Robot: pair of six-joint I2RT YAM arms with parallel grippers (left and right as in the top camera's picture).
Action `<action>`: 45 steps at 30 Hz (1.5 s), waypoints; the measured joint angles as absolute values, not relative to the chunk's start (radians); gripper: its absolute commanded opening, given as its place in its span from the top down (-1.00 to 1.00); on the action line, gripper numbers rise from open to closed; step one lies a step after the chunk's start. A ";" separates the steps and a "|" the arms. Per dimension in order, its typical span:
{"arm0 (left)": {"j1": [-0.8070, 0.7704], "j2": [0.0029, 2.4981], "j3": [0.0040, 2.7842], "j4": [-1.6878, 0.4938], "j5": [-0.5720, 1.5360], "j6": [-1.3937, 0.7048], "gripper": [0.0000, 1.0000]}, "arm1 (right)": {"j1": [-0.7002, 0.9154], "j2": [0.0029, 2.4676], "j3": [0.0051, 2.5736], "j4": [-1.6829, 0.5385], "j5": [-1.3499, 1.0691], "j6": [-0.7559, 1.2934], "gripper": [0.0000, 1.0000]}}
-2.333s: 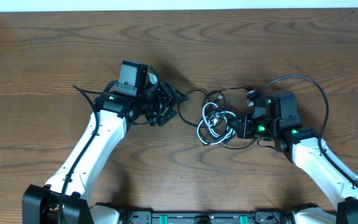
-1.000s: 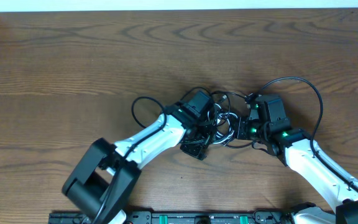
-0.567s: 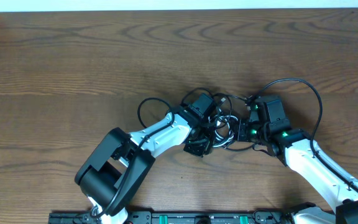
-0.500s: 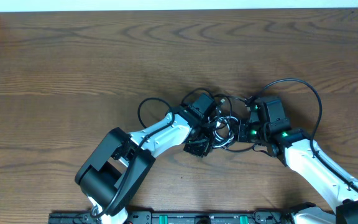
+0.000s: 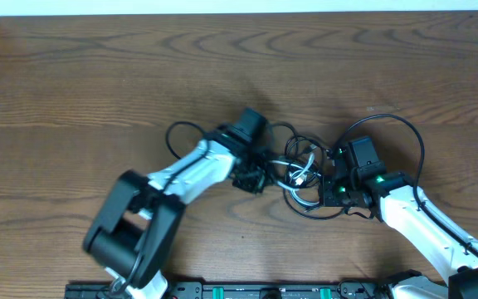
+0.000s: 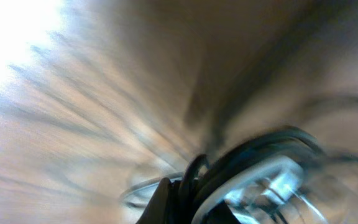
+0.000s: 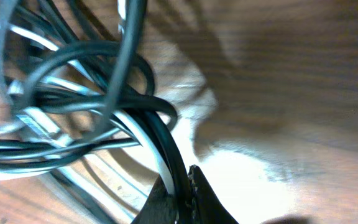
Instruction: Untangle cables
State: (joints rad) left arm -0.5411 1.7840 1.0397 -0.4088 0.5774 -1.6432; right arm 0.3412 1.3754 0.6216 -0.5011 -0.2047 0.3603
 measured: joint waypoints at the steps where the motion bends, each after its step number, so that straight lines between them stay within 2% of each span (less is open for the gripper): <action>1: -0.523 1.762 1.040 -0.383 0.604 -1.627 0.85 | 0.342 1.375 0.622 -0.498 -0.189 0.358 0.95; 9: -0.484 1.660 1.032 -0.108 0.792 -1.558 0.85 | 0.342 1.372 0.641 -0.430 -0.176 0.362 0.98; 18: -0.485 1.653 1.028 0.218 0.930 -1.607 0.85 | 0.334 1.373 0.637 -0.247 -0.487 0.331 0.98; 21: -0.474 1.653 1.020 0.372 0.979 -1.662 0.85 | 0.331 1.371 0.640 -0.209 -0.518 0.327 0.98; 26: -0.416 1.659 0.989 0.651 1.084 -1.782 0.85 | 0.331 1.337 0.685 -0.269 -0.360 0.380 0.98; 35: -0.379 1.667 0.989 0.699 1.140 -1.836 0.85 | 0.352 1.319 0.707 -0.319 -0.151 0.519 0.96; 40: -0.361 1.666 0.989 0.638 1.148 -1.767 0.85 | 0.348 1.309 0.711 -0.368 -0.197 0.499 0.17; 45: -0.339 1.662 1.000 0.371 1.106 -1.682 0.85 | 0.329 1.233 0.720 -0.543 -0.266 0.427 -0.08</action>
